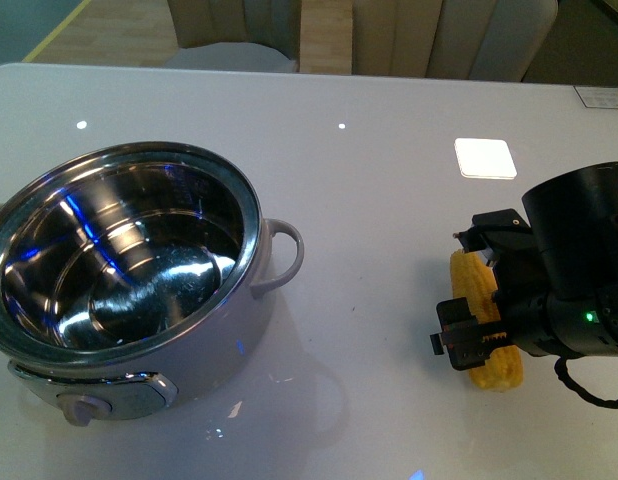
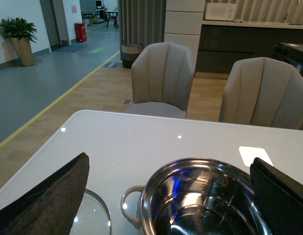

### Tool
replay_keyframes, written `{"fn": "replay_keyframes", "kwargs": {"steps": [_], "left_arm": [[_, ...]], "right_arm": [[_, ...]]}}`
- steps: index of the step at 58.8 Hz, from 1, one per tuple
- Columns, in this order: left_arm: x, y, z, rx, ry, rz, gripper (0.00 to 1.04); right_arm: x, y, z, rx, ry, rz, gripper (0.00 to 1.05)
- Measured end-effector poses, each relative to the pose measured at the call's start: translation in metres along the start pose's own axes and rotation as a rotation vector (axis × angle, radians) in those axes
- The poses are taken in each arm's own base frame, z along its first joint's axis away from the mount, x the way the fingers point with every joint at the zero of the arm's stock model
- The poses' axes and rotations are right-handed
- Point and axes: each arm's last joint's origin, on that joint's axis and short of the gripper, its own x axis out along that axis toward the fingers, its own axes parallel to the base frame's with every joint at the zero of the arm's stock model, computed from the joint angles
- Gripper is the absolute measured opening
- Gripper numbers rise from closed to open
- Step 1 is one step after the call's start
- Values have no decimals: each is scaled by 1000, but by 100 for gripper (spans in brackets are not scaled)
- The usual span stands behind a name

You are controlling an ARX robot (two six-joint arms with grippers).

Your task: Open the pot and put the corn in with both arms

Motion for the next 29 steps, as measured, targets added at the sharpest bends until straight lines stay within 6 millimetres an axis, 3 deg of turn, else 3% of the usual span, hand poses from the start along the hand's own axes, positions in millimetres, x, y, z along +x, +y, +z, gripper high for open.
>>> {"fn": "replay_keyframes", "kwargs": {"steps": [8, 16, 29], "left_arm": [[0, 0, 0, 0, 0, 0, 98], [0, 0, 0, 0, 0, 0, 98], [0, 0, 0, 0, 0, 0, 98]], "right_arm": [[-1, 0, 0, -1, 5, 2, 41], [-8, -1, -1, 2, 15, 26, 32], [-48, -10, 7, 25, -33, 109, 24]]}}
